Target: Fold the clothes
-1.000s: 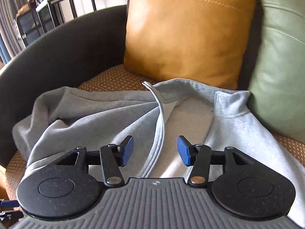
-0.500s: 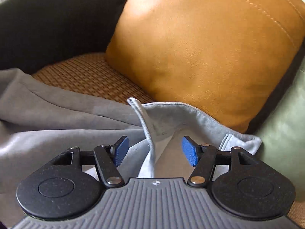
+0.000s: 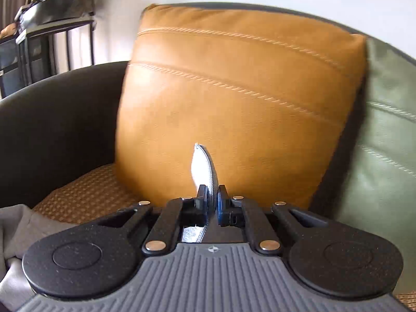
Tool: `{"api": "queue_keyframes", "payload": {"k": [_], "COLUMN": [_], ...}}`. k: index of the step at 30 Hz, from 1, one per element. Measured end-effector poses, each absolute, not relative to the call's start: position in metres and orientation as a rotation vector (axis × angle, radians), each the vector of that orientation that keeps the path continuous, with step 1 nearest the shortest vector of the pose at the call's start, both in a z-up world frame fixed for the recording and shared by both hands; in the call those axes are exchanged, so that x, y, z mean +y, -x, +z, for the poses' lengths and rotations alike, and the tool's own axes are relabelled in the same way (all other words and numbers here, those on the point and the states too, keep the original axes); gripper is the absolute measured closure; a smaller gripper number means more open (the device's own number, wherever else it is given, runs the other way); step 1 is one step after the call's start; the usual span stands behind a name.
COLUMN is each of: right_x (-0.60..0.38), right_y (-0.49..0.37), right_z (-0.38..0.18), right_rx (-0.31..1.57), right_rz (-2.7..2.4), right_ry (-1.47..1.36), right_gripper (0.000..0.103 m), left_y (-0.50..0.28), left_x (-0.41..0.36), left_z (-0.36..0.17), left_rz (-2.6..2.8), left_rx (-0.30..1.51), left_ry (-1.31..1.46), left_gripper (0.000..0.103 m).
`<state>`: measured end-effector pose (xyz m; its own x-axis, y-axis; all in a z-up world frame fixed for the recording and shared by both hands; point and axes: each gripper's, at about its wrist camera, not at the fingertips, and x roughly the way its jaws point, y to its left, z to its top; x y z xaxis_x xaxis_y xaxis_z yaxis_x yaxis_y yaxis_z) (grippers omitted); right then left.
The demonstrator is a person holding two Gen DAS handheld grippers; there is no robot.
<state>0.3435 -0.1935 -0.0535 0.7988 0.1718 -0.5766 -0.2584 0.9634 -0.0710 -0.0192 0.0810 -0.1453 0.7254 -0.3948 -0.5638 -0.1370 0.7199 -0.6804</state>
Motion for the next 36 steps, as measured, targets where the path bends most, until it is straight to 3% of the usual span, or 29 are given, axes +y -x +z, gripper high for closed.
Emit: {"api": "queue_keyframes", "payload": {"k": [12, 16, 18, 20, 25, 29, 36], "right_x": [-0.236, -0.249, -0.253, -0.258, -0.267, -0.265, -0.227], "right_y": [-0.364, -0.366, -0.36, -0.349, -0.272, -0.186, -0.073], "right_z": [-0.179, -0.214, -0.213, -0.201, -0.139, -0.117, -0.149], "right_rx": [0.786, 0.847, 0.838, 0.819, 0.677, 0.702, 0.919], "right_rz": [0.11, 0.058, 0.058, 0.05, 0.129, 0.345, 0.554], "right_ry": [0.111, 0.02, -0.008, -0.026, -0.092, -0.253, -0.382], "right_gripper": [0.091, 0.067, 0.063, 0.053, 0.043, 0.039, 0.042], "left_y": [-0.005, -0.009, -0.01, -0.005, 0.037, 0.064, 0.053], "left_x": [0.065, 0.071, 0.076, 0.078, 0.087, 0.096, 0.102], "left_z": [-0.178, -0.186, -0.187, -0.182, -0.152, -0.133, -0.142], "left_rz": [-0.09, -0.078, -0.101, -0.138, -0.186, -0.101, -0.064], "left_rx": [0.828, 0.834, 0.828, 0.815, 0.74, 0.674, 0.694], "left_ry": [0.686, 0.692, 0.716, 0.721, 0.658, 0.466, 0.171], "left_gripper": [0.089, 0.085, 0.075, 0.054, 0.037, 0.033, 0.034]}}
